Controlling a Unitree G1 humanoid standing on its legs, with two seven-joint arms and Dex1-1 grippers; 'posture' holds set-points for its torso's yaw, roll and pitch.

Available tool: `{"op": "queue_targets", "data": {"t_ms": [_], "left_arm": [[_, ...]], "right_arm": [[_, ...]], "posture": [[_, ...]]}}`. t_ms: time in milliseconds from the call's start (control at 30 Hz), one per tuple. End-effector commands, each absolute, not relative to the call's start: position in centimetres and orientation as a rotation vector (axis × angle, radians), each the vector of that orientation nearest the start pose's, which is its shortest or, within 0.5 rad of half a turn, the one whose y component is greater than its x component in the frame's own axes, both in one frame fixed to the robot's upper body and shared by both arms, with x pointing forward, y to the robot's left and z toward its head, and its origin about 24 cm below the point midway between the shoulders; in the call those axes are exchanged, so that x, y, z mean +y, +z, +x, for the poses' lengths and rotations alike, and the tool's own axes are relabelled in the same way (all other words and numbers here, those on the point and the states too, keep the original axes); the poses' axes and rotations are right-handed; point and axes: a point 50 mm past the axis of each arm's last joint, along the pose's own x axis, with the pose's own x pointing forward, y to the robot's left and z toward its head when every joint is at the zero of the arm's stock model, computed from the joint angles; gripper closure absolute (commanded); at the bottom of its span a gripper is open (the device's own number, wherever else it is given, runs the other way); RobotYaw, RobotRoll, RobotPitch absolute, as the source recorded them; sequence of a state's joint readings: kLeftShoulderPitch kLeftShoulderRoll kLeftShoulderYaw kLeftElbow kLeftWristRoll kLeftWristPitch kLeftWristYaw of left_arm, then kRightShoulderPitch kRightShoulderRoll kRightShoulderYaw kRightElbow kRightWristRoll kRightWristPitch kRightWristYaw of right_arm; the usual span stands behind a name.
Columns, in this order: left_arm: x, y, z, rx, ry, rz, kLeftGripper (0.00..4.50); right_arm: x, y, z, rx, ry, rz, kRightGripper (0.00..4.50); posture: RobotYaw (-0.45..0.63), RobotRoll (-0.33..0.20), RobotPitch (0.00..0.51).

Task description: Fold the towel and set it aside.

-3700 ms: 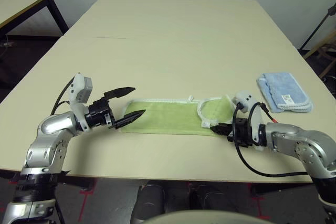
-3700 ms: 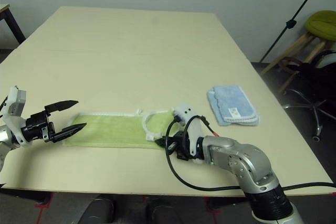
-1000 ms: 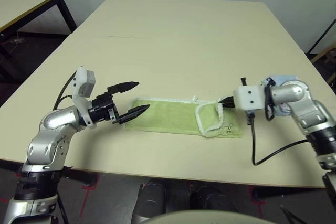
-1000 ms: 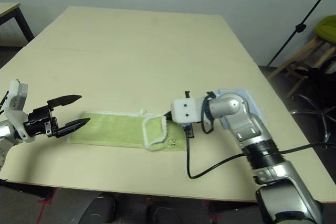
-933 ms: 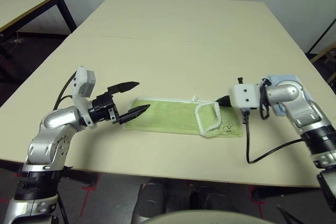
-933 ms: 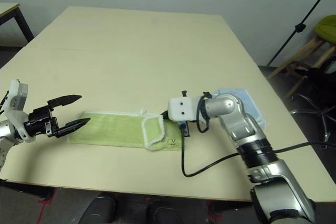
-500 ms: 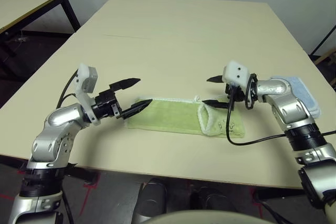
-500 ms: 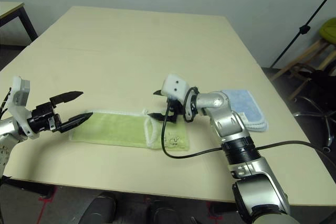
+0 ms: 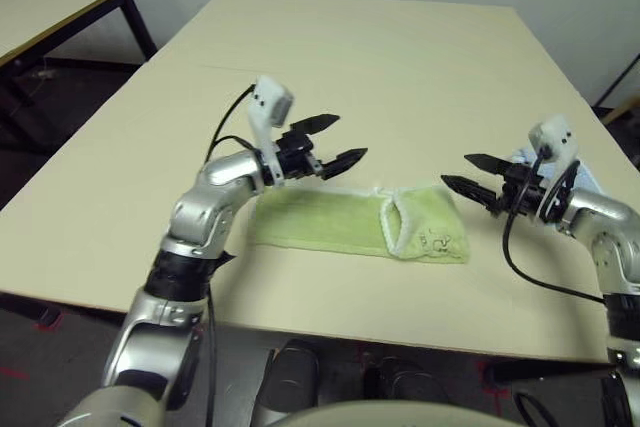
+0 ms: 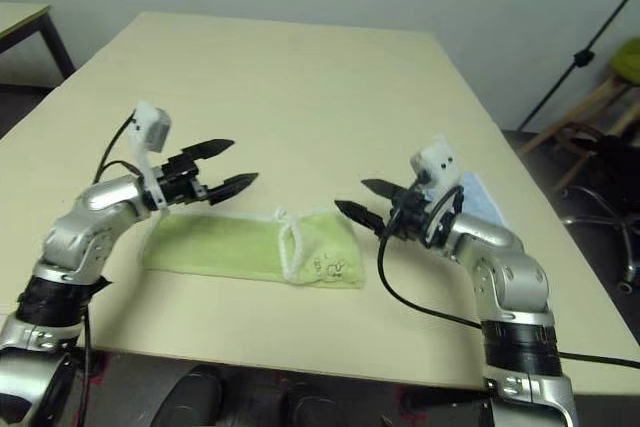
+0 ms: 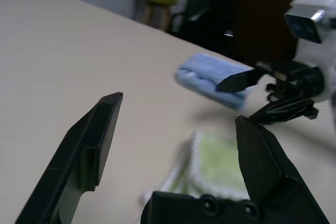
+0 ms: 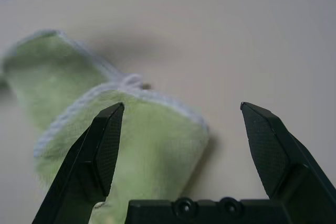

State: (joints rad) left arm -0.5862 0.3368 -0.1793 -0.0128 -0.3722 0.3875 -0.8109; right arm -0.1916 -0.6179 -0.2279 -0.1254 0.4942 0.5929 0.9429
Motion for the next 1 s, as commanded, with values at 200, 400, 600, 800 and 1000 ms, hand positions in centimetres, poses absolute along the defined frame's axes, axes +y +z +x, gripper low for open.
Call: {"op": "queue_targets", "data": {"t_ms": [200,400,600,800,1000], "left_arm": [[7.4,14.4,30.8,0.018,-1.3,0.212,0.19],[6.9,13.2,30.7,0.073,-1.333,0.211,2.03],[5.8,12.2,30.5,0.132,-1.394,0.235,4.14],[4.8,11.0,30.8,0.195,-1.456,0.286,4.5],[4.5,8.8,30.4,0.276,-1.489,0.338,4.5]], "right_arm": [[-23.4,13.0,25.5,0.197,0.853,0.032,0.01],[-22.6,12.6,26.0,0.191,0.872,0.033,1.4],[-21.8,12.0,26.5,0.198,0.905,0.01,3.63],[-21.0,10.6,26.9,0.22,0.919,-0.003,4.46],[-20.2,8.7,27.0,0.279,0.911,-0.024,4.46]], "posture": [[0.12,0.0,0.101],[0.13,0.0,0.099],[0.15,0.0,0.097],[0.15,0.0,0.1],[0.14,0.0,0.105]]}}
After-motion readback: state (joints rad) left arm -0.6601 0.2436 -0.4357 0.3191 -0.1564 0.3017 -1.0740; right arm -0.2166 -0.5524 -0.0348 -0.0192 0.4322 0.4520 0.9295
